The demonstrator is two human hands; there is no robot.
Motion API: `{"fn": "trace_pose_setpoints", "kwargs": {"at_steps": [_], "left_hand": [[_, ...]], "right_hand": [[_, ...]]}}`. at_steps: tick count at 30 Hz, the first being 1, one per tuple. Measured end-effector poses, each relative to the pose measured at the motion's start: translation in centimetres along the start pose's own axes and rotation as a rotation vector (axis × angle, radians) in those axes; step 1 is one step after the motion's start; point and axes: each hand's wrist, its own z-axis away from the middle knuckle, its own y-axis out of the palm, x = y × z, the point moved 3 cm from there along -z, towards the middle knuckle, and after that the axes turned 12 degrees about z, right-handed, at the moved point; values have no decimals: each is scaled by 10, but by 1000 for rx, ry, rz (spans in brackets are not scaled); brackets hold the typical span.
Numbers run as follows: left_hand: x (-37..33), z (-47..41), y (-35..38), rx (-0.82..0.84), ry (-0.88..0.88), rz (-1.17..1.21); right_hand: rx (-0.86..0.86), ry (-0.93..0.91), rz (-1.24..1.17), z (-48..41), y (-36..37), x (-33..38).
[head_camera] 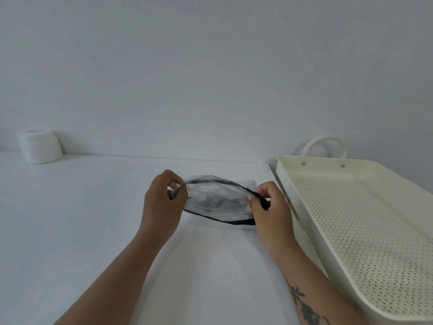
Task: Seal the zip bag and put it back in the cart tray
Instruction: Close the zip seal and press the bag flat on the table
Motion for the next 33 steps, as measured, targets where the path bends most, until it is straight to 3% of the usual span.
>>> {"fn": "trace_pose_setpoints", "kwargs": {"at_steps": [3,8,13,17,21,28,33], "left_hand": [[-3,2,1,88,-47,57],[0,1,-6,372,-402,481],[-2,1,-7,393,-429,475],[-9,6,-4,538,-443,390],[-12,6,-3,462,-322,208],[-24,5,-4,211,197,-250],[-32,2,-3,100,351,-313]], "right_hand": [[-51,11,-11,0,-1,2],[21,55,-171,1,-4,4],[15,27,-72,-1,-6,3],[14,21,14,-2,-7,-1],[-28,-3,50,0,-11,3],[-71,-16,136,3,-11,7],[-109,-33,150,5,-8,11]]}}
